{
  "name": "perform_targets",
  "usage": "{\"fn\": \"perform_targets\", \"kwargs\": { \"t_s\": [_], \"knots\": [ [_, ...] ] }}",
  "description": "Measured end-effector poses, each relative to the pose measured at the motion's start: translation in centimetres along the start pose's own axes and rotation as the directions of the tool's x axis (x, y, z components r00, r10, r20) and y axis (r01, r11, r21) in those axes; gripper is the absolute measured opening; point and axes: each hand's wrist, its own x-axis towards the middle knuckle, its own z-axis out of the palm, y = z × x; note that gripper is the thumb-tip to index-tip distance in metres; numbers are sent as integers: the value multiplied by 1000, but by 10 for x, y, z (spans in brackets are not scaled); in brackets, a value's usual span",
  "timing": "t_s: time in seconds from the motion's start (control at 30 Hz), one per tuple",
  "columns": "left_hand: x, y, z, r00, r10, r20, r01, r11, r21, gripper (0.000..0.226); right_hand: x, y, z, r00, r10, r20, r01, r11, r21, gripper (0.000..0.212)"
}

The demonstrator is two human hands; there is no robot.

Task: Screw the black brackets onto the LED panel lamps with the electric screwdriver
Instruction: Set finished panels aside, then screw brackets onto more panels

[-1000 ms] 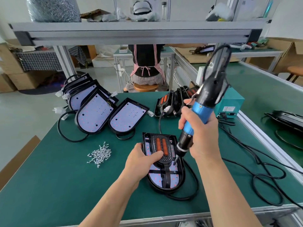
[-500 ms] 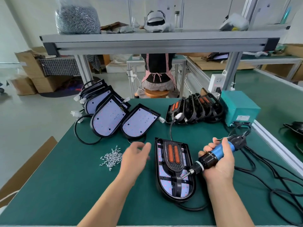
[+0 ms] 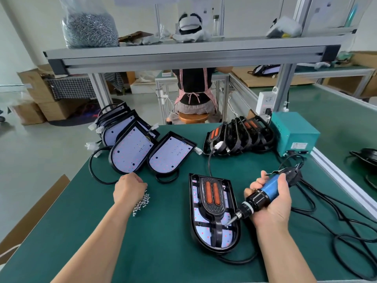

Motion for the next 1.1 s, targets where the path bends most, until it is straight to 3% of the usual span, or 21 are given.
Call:
{"fn": "perform_targets", "kwargs": {
  "t_s": [0.27, 0.4, 0.5, 0.63, 0.87, 1.1],
  "knots": [
    [-6, -1, 3, 991, 125, -56, -116, 982, 149, 19, 1, 1, -2, 1000, -4, 17, 4, 1000, -10, 37],
    [-26, 8, -7, 957, 206, -207, -218, 975, -41, 13, 1, 0, -1, 1000, -2, 0, 2, 1000, -13, 36],
    [-57, 24, -16, 956, 246, -159, -285, 907, -311, 11, -1, -1, 3, 999, -14, -31, 13, 999, -31, 32],
    [-98, 42, -23, 948, 300, 105, -145, 703, -697, 12, -5, -4, 16, 992, 10, -123, -10, 1000, 5, 27],
    [-146, 60, -9, 871, 416, 262, -60, 618, -784, 18, -19, -11, 65, 980, -81, -184, 98, 992, 85, 17],
    [-161, 67, -5, 859, 377, 348, 189, 397, -898, 22, -34, -13, 92, 974, -174, -143, 180, 983, 28, 17]
  ]
}}
